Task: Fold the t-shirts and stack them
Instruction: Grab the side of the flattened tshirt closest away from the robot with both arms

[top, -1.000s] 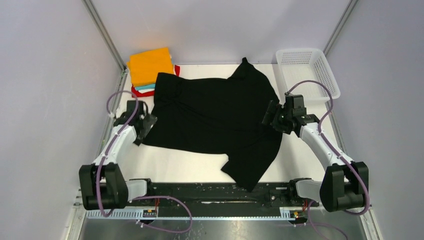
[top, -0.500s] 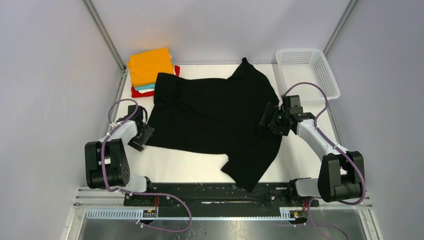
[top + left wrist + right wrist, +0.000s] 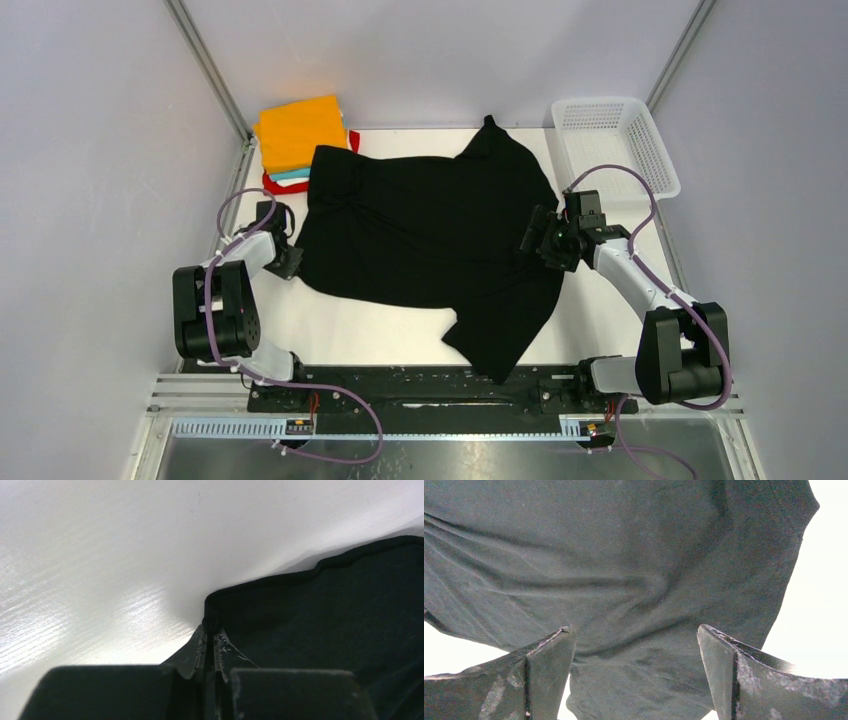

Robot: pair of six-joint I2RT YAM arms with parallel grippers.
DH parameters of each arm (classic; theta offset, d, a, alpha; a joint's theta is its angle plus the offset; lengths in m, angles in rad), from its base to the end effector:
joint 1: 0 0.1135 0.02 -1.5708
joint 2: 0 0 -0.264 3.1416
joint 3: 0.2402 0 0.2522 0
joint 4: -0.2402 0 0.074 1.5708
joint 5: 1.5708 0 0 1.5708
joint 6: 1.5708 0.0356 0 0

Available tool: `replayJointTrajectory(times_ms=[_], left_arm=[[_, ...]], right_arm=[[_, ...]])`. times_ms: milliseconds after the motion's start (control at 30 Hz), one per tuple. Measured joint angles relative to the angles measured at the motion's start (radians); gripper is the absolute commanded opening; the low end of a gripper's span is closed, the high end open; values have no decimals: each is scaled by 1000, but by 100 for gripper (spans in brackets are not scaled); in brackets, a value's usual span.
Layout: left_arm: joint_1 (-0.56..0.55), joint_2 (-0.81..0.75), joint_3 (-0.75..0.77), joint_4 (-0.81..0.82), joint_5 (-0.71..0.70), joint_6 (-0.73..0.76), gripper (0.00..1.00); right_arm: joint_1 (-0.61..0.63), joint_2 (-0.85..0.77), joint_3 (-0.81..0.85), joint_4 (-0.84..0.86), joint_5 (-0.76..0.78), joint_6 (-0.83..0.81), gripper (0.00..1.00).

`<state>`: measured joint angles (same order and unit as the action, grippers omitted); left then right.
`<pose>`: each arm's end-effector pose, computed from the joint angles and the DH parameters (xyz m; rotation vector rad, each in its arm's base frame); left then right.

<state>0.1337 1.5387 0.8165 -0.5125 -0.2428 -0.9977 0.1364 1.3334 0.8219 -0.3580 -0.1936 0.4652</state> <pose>0.2672 0.0446 0.1580 -1.5135 2.2782 0.1087 0.2677 0.0437 0.2193 0.3192 2.4627 0.4991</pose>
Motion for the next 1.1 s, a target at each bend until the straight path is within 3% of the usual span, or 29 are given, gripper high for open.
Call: replayJointTrajectory(times_ms=[267, 367, 467, 700, 900, 1100], left_arm=[[0, -45, -56, 68, 22, 4, 0], [0, -92, -105, 96, 35, 8, 0], [0, -120, -134, 115, 50, 22, 0], [0, -154, -169, 139, 71, 46, 0], [0, -163, -180, 157, 81, 58, 0], [0, -164, -184, 166, 81, 60, 0]], right_arm=[[38, -27, 0, -53, 44, -21, 99], [163, -86, 0, -108, 105, -25, 99], [365, -145, 1, -178, 181, -19, 98], [830, -186, -20, -352, 257, 70, 84], [1029, -75, -55, -383, 237, 117, 72], [1051, 92, -55, -325, 240, 128, 67]])
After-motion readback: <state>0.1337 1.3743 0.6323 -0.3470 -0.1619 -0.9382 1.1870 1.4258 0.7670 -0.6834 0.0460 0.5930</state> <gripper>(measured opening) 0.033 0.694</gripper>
